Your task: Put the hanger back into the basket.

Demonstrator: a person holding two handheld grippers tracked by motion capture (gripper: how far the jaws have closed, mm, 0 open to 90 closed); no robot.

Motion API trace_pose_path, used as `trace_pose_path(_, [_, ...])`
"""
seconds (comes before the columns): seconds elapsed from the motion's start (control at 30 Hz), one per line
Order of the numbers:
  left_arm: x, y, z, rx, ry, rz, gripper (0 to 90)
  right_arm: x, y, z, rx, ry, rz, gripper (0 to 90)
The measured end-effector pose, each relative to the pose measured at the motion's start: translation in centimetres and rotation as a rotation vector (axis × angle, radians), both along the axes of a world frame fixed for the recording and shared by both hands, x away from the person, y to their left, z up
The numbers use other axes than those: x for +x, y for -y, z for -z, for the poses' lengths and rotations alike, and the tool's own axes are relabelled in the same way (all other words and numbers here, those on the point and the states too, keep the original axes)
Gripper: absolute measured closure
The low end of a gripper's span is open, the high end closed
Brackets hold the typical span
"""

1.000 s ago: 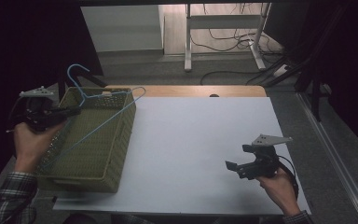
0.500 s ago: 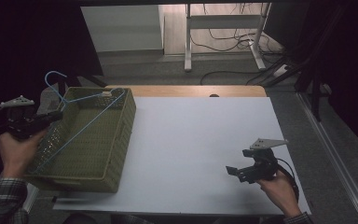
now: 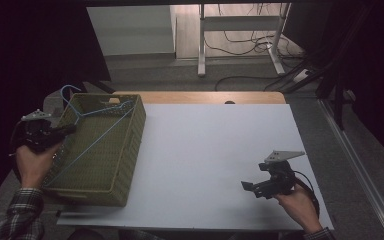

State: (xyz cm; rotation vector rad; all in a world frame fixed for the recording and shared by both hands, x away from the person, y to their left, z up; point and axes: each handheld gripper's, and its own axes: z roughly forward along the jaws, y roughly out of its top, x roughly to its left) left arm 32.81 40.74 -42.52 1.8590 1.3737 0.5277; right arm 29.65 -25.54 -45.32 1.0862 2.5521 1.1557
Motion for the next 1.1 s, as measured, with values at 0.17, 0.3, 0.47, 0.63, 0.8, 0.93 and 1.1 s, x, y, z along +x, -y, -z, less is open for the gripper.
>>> trace_pose_path(0.17, [0.7, 0.4, 1.3, 0.011, -0.035, 0.008, 87.3, 0.0, -0.1, 0.2, -0.003, -0.004, 0.000, 1.8])
trace_pose_path(0.3, [1.4, 0.9, 2.1, 0.049, -0.085, 0.014, 87.2, 0.0, -0.1, 0.4, -0.011, -0.009, -0.001, 1.8])
trace_pose_path(0.47, [1.8, 1.2, 2.8, 0.073, -0.151, 0.025, 87.1, 0.0, -0.1, 0.5, -0.013, -0.010, -0.003, 1.8])
trace_pose_path(0.63, [2.1, 1.6, 3.2, 0.138, -0.182, 0.028, 85.6, 0.0, -0.1, 0.6, -0.015, -0.004, 0.000, 1.8])
trace_pose_path(0.8, [1.7, 1.5, 2.4, 0.127, -0.110, 0.010, 65.1, 0.0, 0.2, 0.4, -0.006, 0.021, 0.012, 2.1])
trace_pose_path(0.93, [1.2, 1.7, 1.5, 0.088, -0.077, 0.020, 48.6, -0.2, 0.3, 0.2, 0.000, 0.038, 0.018, 2.3])
trace_pose_path(1.1, [0.4, 2.4, 0.5, -0.010, -0.034, 0.072, 32.9, -0.3, 0.5, 0.1, 0.013, 0.048, 0.030, 2.5])
